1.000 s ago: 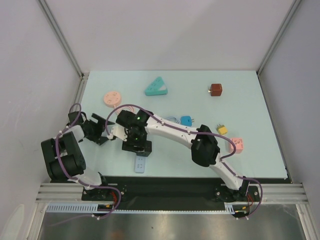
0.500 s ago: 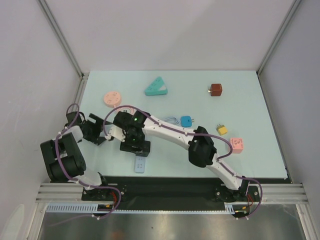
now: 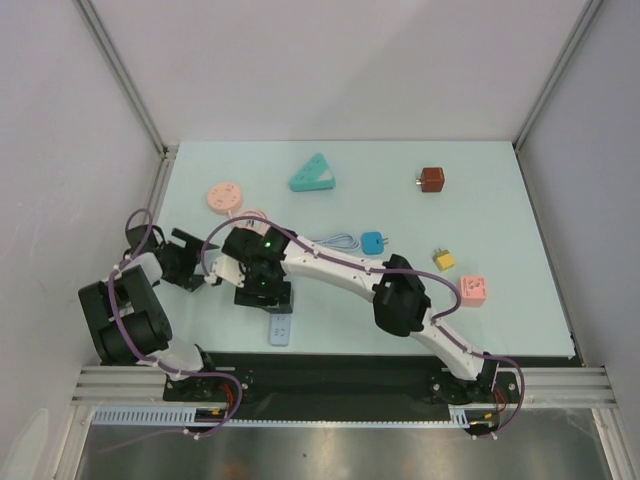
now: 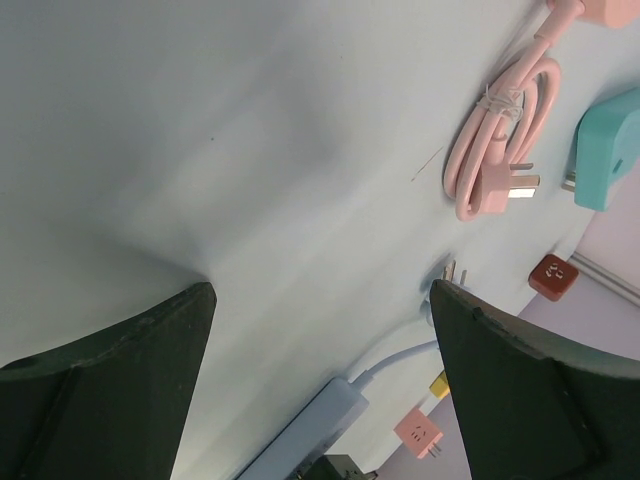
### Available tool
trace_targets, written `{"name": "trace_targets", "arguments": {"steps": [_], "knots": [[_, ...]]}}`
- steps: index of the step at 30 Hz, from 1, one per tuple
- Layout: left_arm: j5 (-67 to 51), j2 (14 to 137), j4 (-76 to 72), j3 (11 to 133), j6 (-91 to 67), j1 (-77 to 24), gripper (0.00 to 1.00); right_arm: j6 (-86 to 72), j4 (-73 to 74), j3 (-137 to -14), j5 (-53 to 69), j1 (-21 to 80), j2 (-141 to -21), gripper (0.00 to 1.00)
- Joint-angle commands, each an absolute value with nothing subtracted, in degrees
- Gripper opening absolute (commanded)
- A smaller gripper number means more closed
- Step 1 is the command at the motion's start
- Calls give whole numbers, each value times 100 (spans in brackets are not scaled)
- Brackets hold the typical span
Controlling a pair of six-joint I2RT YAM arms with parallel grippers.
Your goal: Insert the plug
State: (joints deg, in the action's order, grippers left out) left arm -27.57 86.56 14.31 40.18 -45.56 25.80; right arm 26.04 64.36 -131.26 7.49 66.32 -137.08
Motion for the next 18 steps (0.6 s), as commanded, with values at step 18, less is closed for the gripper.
{"name": "trace_targets", "arguments": {"steps": [18], "knots": [[-2338,8473,1635,4078,-4386,2769,97,2356,3666,-9880,1591,6170,-12375,0]]}}
